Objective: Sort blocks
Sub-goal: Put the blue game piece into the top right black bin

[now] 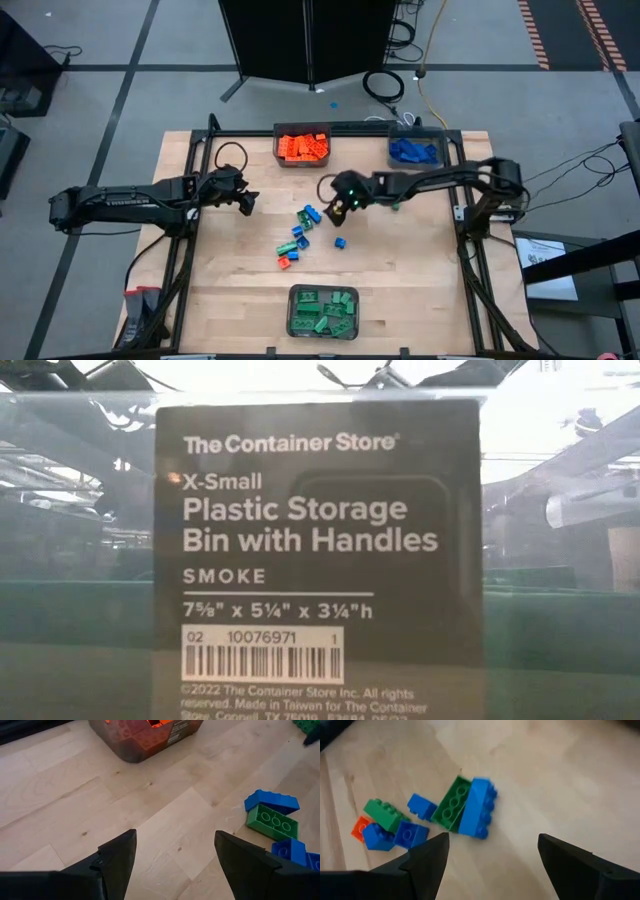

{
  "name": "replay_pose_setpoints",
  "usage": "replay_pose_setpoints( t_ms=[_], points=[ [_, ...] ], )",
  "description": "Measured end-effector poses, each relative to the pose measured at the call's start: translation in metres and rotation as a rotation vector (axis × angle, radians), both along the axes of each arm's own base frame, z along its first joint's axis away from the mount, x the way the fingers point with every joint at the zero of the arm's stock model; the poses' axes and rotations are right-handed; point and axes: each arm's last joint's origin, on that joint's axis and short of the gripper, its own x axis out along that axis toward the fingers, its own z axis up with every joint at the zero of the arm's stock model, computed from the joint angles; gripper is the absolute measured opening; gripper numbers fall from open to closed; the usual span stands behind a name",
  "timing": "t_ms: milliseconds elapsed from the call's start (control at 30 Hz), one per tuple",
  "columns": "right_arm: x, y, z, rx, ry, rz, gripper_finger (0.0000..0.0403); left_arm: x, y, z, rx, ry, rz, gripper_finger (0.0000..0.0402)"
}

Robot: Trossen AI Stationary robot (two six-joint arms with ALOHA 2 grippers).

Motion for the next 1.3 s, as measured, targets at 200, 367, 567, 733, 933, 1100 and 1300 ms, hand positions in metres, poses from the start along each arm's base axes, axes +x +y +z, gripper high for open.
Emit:
replay_pose_setpoints(
  t_ms=[200, 367, 567, 733, 933, 1100, 1300],
  points=[
    [0.013, 0.009, -0.019, 0.031, 0.006, -0.012, 0.0299, 0.0, 0.0, 0.0, 0.0, 0.001, 0.0, 0.027],
    [0.035, 0.013, -0.015, -0.056, 0.001, 0.025, 0.0299, 0.0, 0.0, 0.0, 0.0, 0.003, -0.001, 0.027],
    [0.059, 0.011, -0.017, -0.118, 0.072, 0.027, 0.0299, -0.001, 0.0, -0.001, -0.004, 0.015, -0.001, 0.027],
    [0.068, 0.01, -0.031, -0.109, 0.106, 0.035, 0.0299, -0.002, -0.001, -0.002, -0.009, 0.031, -0.002, 0.027],
    [0.067, 0.01, -0.053, -0.082, 0.19, 0.024, 0.0299, -0.003, -0.001, -0.003, -0.012, 0.044, -0.002, 0.027],
    [0.065, 0.01, -0.056, -0.088, 0.222, 0.029, 0.026, -0.003, -0.001, -0.003, -0.012, 0.044, -0.002, 0.027],
    [0.066, 0.01, -0.057, -0.112, 0.222, 0.066, 0.0075, -0.003, -0.001, -0.003, -0.013, 0.044, -0.002, 0.027]
  ],
)
